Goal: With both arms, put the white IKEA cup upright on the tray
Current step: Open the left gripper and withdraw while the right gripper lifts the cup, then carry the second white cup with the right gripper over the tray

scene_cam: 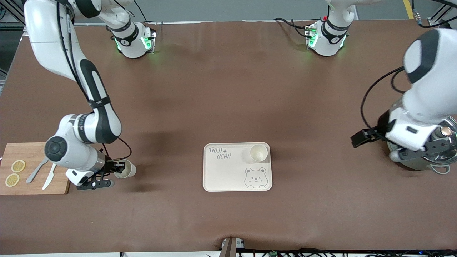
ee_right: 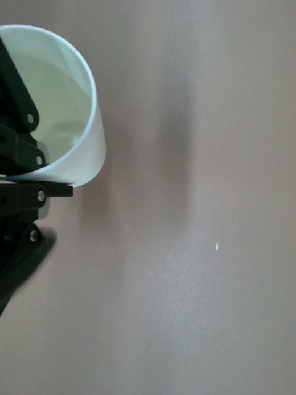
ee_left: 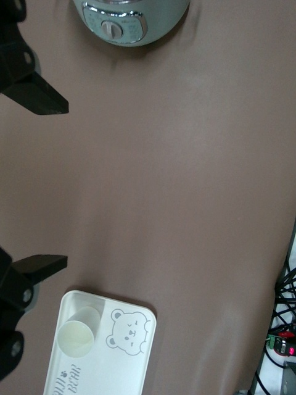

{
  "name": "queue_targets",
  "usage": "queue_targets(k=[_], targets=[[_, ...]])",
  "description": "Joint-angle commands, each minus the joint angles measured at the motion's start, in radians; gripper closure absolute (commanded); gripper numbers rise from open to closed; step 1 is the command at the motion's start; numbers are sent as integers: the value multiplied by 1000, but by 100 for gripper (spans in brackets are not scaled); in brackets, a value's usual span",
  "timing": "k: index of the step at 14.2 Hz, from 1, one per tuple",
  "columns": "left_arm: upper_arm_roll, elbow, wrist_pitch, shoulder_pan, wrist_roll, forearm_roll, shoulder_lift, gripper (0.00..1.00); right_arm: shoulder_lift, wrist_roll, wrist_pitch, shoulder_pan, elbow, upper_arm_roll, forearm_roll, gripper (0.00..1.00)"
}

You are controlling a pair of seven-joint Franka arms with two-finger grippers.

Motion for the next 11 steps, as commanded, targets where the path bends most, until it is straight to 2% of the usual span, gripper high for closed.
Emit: queue_targets(k=[1, 2, 3, 5, 9, 11], targets=[[55, -18, -40, -34, 120, -23, -53, 0, -6, 115, -181, 27, 150, -2, 29, 100], [154, -20, -43, -115, 151, -24, -67, 0, -4, 178, -226, 42, 182, -2, 26, 100], [199, -21, -52, -151, 188, -26, -78, 0, -3, 240, -242, 65, 208, -2, 26, 100], [207, -23, -112, -151, 281, -53, -116, 0, -1, 384, -242, 120, 234, -2, 28, 100], [212, -34, -258, -156, 320, -83, -205, 0, 25, 700, -225, 231, 316, -2, 25, 100], [207, -37, -283, -159, 320, -84, -217, 0, 51, 749, -219, 257, 348, -2, 26, 100]])
